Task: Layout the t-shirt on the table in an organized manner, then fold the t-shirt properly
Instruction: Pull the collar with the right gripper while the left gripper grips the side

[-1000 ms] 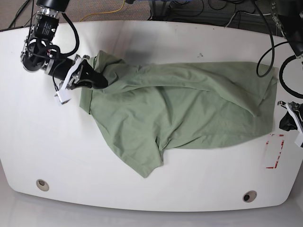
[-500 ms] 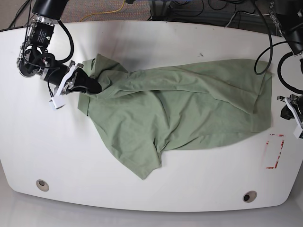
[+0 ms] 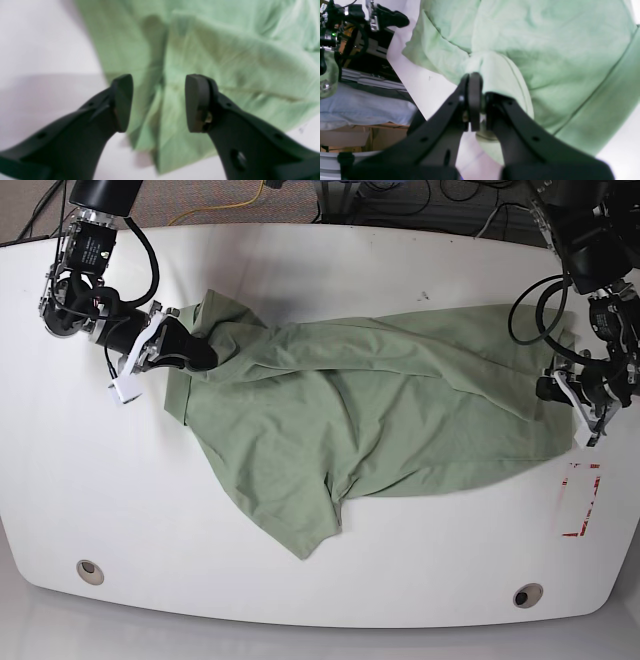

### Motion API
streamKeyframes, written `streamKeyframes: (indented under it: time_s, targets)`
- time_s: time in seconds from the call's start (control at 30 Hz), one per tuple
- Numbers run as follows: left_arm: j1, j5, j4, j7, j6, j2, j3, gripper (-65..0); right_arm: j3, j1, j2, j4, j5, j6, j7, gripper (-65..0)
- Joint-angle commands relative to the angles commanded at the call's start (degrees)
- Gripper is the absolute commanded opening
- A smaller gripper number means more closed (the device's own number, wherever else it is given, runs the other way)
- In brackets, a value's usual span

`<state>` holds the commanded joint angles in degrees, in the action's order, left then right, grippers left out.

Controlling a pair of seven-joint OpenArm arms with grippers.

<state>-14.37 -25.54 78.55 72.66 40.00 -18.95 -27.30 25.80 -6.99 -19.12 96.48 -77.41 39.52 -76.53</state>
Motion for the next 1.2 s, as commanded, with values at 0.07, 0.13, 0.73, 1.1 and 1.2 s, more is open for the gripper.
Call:
streamKeyframes:
  time_s: [0.07,0.13,0.73,1.1,1.2]
  targets:
    - [-0.79,1.05,-0.09,-0.35,0.0,0.26,1.58,-28.1,0.0,0.0,0.0,0.0,0.0,0.0,0.0,-64.5]
    - [-1.49,2.02,-0.09,-0.79,0.0,0.53,3.96,-28.1,0.0,0.0,0.09,0.0,0.0,0.0,0.0,-64.5]
    - [-1.58,2.73,-0.18,-2.37,-12.26,0.35,9.05,-28.1,0.0,0.0,0.09,0.0,0.09,0.0,0.0,-64.5]
    - [2.37,5.63,-0.09,-3.96,-13.32,-0.26,9.05,-28.1,0.0,0.0,0.09,0.0,0.09,0.0,0.0,-64.5]
    - [2.81,8.26,-0.18,-5.63,-13.14,-0.18,9.05,-28.1,0.0,-0.09,0.09,0.0,0.09,0.0,0.0,-64.5]
